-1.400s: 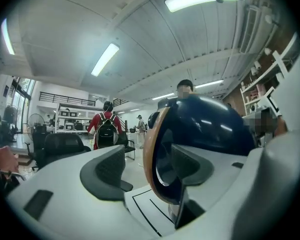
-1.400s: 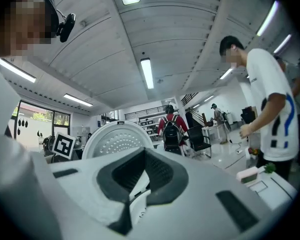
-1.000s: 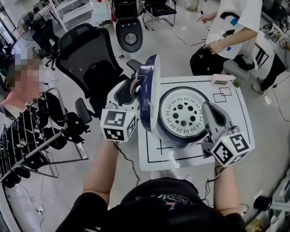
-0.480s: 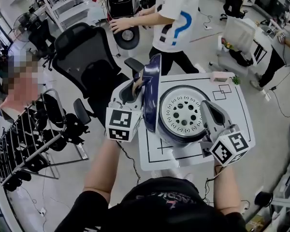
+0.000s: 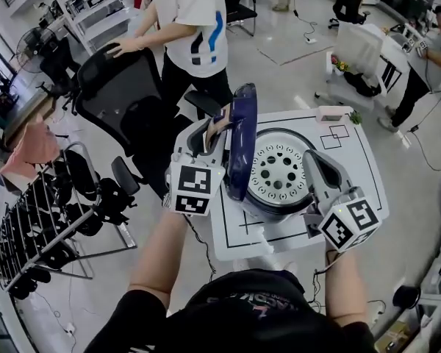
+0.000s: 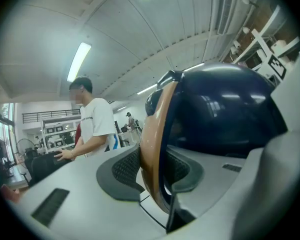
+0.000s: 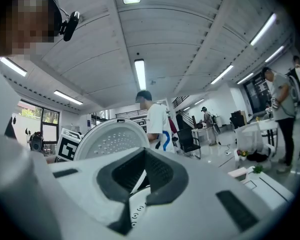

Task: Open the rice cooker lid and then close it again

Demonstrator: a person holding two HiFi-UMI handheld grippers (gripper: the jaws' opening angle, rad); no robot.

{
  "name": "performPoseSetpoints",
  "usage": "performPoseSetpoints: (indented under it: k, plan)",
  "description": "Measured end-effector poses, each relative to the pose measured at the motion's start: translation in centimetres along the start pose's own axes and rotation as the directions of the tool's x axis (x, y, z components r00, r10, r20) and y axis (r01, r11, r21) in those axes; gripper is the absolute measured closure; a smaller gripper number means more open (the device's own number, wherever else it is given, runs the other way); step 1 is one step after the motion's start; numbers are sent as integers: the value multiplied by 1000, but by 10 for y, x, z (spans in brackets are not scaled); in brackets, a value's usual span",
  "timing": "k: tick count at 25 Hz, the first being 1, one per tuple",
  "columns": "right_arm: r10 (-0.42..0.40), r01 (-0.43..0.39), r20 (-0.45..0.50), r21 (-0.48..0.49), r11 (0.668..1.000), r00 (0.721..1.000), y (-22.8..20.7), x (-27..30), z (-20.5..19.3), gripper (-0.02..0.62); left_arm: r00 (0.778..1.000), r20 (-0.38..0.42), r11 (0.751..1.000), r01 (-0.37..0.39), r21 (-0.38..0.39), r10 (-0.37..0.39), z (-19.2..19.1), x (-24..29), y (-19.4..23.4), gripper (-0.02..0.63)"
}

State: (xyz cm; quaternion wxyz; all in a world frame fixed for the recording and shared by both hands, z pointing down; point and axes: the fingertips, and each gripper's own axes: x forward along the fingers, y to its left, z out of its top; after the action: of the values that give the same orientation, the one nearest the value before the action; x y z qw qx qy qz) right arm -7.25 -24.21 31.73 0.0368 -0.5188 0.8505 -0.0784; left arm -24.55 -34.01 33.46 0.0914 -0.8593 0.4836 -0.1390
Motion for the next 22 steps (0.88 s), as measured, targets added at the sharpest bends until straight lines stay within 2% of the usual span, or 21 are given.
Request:
performPoseSetpoints:
  k: [10,17,22]
  plan:
    - [21,-20,24,-9,1000,999,-11,-14,14,594,999,-31,991,11,136,-6,14,11,-37,488]
    - [85,-83,33,-39,996,996,-24,-17,31,594,997,-77,969,28,244,-9,23,24,-69,480]
    - [137,-135,32,-58,989,990,-39,-16,40,594,991,-129,942,63,330,-21,25,36,-96,476]
